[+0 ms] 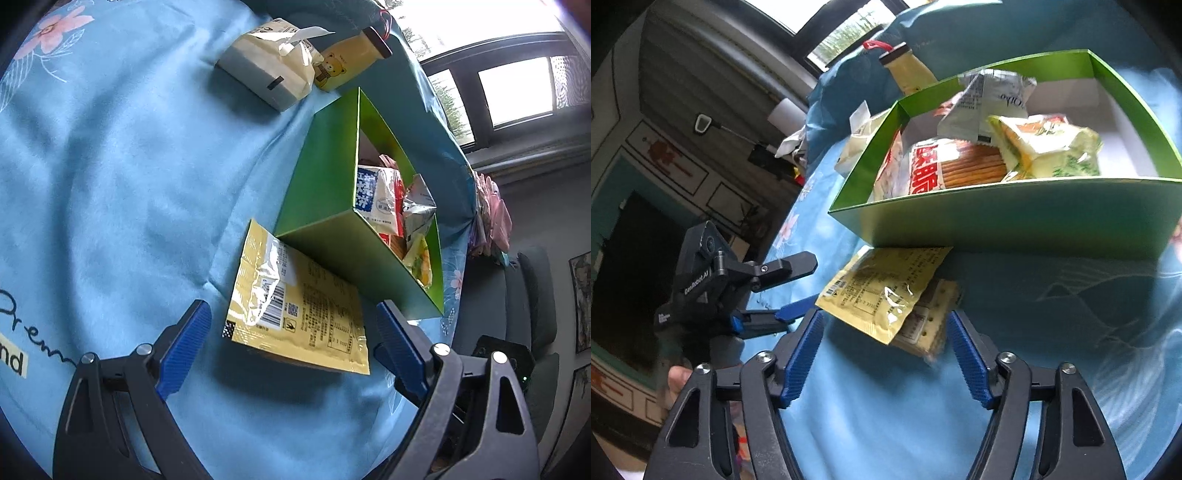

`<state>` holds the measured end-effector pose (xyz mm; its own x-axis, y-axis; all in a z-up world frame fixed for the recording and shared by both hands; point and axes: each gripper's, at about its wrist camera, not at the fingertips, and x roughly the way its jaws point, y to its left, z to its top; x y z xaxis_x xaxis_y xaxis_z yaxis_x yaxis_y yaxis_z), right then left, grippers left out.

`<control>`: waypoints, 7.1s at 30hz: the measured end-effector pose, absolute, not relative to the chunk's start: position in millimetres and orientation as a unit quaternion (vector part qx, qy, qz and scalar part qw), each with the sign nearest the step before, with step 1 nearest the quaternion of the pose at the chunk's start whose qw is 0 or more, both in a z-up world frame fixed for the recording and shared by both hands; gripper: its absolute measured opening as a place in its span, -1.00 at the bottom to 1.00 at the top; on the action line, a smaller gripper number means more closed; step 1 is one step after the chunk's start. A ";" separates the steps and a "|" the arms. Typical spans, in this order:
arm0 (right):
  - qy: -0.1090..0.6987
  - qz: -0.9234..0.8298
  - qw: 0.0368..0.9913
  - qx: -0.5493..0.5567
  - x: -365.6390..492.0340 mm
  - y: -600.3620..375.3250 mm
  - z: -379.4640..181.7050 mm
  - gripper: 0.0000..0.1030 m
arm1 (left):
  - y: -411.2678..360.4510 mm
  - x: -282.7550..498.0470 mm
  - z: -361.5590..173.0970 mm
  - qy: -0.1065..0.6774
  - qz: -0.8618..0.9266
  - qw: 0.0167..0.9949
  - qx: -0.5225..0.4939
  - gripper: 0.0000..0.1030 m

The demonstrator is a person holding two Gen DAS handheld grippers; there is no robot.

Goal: Organize snacks
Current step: 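Withdraw both grippers and move them toward the yellow printed sachet, then close both grippers on the yellow printed sachet, then lift the yellow sachet and carry it over the green box, then open both grippers to drop the yellow sachet into the box, then move both grippers down toward the cracker packet on the table, then close both grippers on the cracker packet, then lift the cracker packet and carry it over the green box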

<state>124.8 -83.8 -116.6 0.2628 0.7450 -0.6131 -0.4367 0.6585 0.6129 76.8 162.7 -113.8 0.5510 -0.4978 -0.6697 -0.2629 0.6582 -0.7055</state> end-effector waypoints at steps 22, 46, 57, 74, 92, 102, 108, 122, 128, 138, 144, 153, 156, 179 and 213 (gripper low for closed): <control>0.512 0.370 0.746 0.209 151.7 -65.4 -136.4 -0.29 | 160.2 86.7 -124.3 0.482 -0.081 0.774 -0.402 -0.15; 0.437 0.383 0.806 0.112 110.4 -72.2 -103.1 -0.76 | 116.0 52.2 -72.6 0.441 -0.054 0.864 -0.237 -0.51; 0.421 0.375 0.816 0.127 91.1 -100.6 -91.4 -0.76 | 83.1 44.4 -58.9 0.438 -0.072 0.874 -0.198 -0.51; 0.370 0.360 0.845 0.138 94.0 -135.2 -60.4 -0.76 | 47.3 73.6 -27.8 0.417 -0.102 0.887 -0.166 -0.56; 0.332 0.343 0.870 0.126 145.5 -145.6 -34.4 -0.76 | 38.6 140.8 -10.8 0.403 -0.114 0.894 -0.160 -0.56; 0.332 0.336 0.875 0.108 179.7 -134.0 -34.2 -0.75 | 39.1 175.9 -15.5 0.406 -0.113 0.893 -0.157 -0.56; 0.344 0.330 0.874 0.095 194.4 -127.4 -45.6 -0.75 | 42.9 193.1 -30.7 0.422 -0.107 0.885 -0.163 -0.56; 0.372 0.317 0.870 0.066 210.9 -111.1 -62.2 -0.75 | 48.4 205.8 -47.0 0.437 -0.088 0.881 -0.158 -0.53; 0.375 0.302 0.875 0.051 210.1 -108.1 -64.6 -0.75 | 48.9 204.9 -49.9 0.439 -0.073 0.884 -0.144 -0.30; 0.367 0.267 0.890 0.039 202.0 -115.9 -56.4 -0.07 | 48.0 191.4 -37.4 0.418 -0.065 0.898 -0.125 0.44; 0.351 0.263 0.897 0.043 179.8 -127.1 -45.9 0.11 | 50.4 171.1 -25.6 0.400 -0.057 0.907 -0.117 0.69; 0.342 0.276 0.897 0.047 144.0 -132.8 -35.9 0.22 | 62.0 132.7 -16.4 0.390 -0.042 0.912 -0.120 0.72; 0.341 0.278 0.897 0.044 133.1 -131.1 -36.2 0.27 | 65.3 120.2 -15.9 0.393 -0.041 0.911 -0.123 0.72; 0.430 0.329 0.840 -0.029 94.2 -81.1 -106.9 0.29 | 102.2 72.1 -93.8 0.477 -0.036 0.854 -0.204 0.96; 0.411 0.352 0.838 -0.062 90.4 -52.4 -115.6 -0.17 | 79.4 66.1 -96.5 0.474 -0.044 0.864 -0.163 0.20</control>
<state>90.4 -52.4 -115.6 0.4135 0.5394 -0.7335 -0.6414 0.7444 0.1859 66.1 79.4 -96.5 0.5464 -0.2315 -0.8049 -0.0778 0.9429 -0.3239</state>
